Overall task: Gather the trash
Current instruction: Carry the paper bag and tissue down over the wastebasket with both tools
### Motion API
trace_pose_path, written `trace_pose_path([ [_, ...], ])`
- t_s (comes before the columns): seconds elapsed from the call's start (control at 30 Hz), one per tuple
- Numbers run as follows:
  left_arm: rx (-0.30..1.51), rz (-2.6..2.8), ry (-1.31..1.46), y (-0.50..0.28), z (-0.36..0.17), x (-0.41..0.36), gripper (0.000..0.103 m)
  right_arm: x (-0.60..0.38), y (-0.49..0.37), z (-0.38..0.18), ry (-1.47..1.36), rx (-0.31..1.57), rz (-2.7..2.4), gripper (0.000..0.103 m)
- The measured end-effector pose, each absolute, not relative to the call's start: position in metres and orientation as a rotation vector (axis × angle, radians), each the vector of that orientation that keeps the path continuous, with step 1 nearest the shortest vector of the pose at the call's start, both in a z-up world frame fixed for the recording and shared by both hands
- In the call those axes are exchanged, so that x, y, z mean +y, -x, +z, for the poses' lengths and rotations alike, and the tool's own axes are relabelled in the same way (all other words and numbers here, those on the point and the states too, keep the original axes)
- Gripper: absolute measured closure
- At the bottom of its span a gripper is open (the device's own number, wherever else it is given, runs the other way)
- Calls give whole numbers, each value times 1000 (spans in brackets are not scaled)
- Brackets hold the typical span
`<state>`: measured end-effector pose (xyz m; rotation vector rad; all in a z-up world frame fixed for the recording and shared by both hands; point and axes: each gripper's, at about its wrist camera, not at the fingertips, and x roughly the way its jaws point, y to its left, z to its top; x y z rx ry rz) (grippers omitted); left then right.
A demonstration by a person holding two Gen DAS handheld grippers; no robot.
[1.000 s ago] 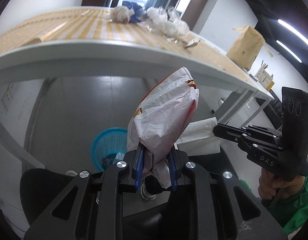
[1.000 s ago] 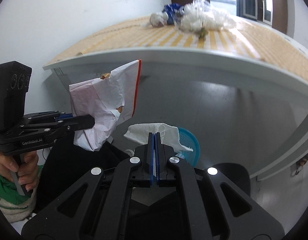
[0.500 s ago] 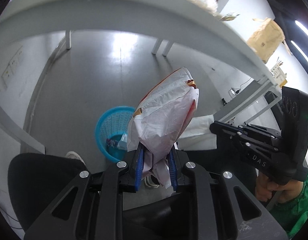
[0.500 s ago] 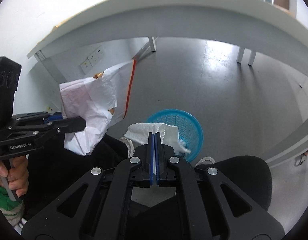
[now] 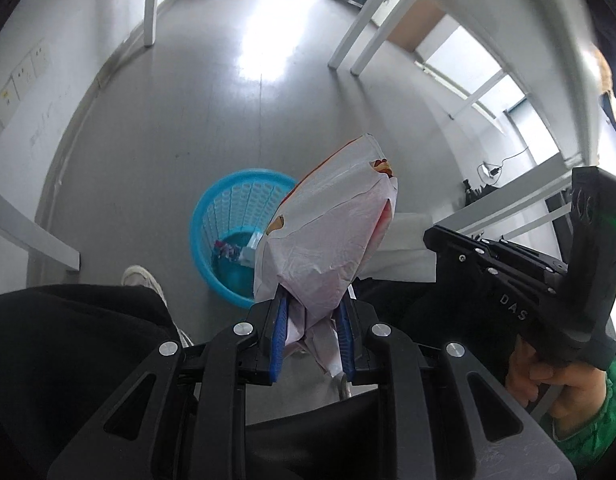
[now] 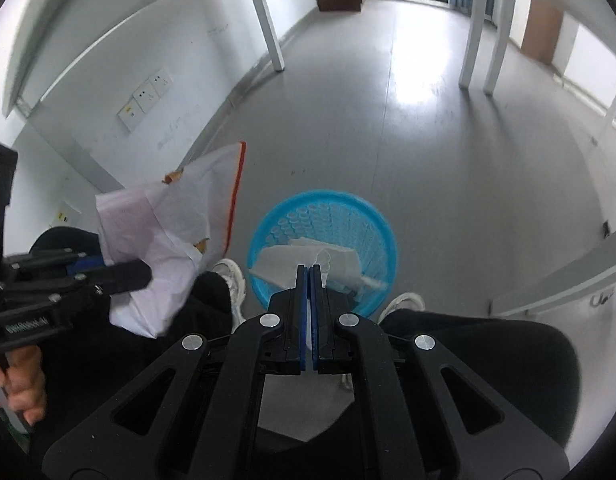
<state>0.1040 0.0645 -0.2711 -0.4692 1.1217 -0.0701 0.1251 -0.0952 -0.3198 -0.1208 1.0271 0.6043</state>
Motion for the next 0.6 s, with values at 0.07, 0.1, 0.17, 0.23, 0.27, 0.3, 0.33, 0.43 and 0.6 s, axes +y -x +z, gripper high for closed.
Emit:
trace_pose_path([
  [0.07, 1139, -64, 487, -111, -280, 69, 82, -92, -135, -329, 99, 1056, 603, 102],
  [0.1, 1150, -58, 498, -116, -285, 71, 82, -89, -139, -333, 99, 1068, 599, 102],
  [0.17, 1166, -42, 517, -127, -295, 75, 82, -84, -148, -341, 97, 1086, 598, 102],
  [0.23, 1187, -17, 543, -137, -307, 81, 82, -80, -159, -349, 96, 1098, 588, 102],
  [0.27, 1200, -6, 556, -142, -313, 84, 82, -79, -164, -353, 90, 1109, 582, 102],
  [0.3, 1214, 2, 576, -147, -319, 87, 82, -78, -169, -357, 85, 1118, 574, 102],
  [0.33, 1224, 5, 599, -152, -325, 90, 82, -78, -172, -360, 82, 1122, 568, 102],
  [0.43, 1241, 7, 629, -161, -334, 91, 82, -78, -184, -368, 89, 1133, 541, 102],
  [0.6, 1271, 13, 648, -177, -353, 91, 82, -75, -210, -388, 49, 1190, 521, 102],
])
